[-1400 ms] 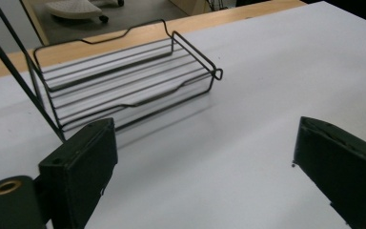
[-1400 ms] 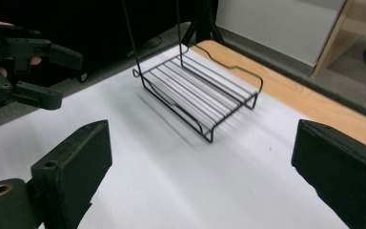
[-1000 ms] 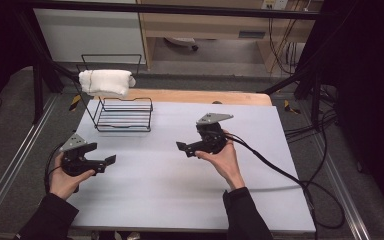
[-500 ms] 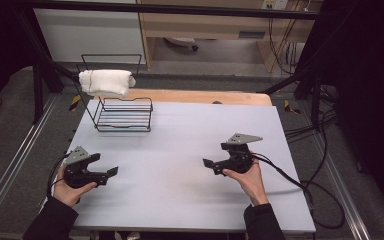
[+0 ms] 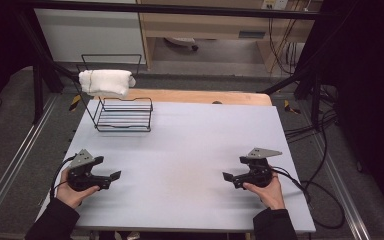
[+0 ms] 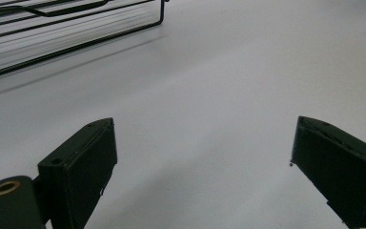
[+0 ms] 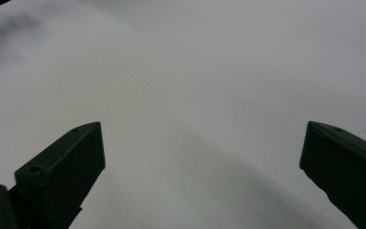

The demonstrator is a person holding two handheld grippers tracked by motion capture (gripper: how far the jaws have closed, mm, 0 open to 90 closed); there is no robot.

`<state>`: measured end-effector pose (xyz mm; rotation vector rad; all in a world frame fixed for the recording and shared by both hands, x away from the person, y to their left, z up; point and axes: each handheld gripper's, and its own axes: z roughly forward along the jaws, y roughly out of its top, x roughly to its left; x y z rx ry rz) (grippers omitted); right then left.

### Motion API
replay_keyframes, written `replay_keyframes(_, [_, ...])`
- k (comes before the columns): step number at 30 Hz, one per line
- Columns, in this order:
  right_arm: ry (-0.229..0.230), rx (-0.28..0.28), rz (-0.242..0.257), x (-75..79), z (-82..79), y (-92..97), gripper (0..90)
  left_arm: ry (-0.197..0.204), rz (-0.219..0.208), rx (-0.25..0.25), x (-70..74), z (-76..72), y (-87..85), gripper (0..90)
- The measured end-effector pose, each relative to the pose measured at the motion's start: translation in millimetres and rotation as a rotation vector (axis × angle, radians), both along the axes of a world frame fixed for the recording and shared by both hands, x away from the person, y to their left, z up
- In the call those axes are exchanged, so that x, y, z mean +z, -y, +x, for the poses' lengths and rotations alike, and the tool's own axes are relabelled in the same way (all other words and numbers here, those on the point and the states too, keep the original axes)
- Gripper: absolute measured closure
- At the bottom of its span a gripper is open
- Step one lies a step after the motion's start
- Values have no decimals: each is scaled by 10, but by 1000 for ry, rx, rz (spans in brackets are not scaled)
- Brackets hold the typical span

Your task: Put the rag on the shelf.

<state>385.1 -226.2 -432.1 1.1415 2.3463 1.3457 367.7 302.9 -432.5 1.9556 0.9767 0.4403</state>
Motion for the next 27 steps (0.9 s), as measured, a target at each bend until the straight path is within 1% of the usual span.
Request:
replay_keyframes(1, [3,-4,0,-11,-12,35,17,-1,-1,-1,-5,-1,4,81])
replay_keyframes(2, [-9,-12,6,-17,-31,68,18,-1,1,-3,-8,-1,5,81])
replay_keyframes(7, [-15,-29,15,-85,-102,223,16,-6,10,-15,-28,-4,18,81])
replay_keyframes(9, [-25,-37,24,-109,-129,272,14,-6,9,-20,-36,-7,31,81])
replay_keyframes(12, [-28,-44,31,-131,-153,329,14,-7,11,-27,-44,-14,42,80])
replay_keyframes(13, [-29,-46,40,-133,-158,340,14,-6,13,-29,-46,-16,46,80])
replay_keyframes(18, [-28,-51,23,-146,-168,357,11,-5,25,-37,-56,-22,64,80])
replay_keyframes(23, [-28,-54,29,-145,-172,359,11,-6,28,-39,-59,-26,70,80])
replay_keyframes(27, [-30,-52,25,-147,-174,360,10,-9,29,-40,-65,-25,70,80])
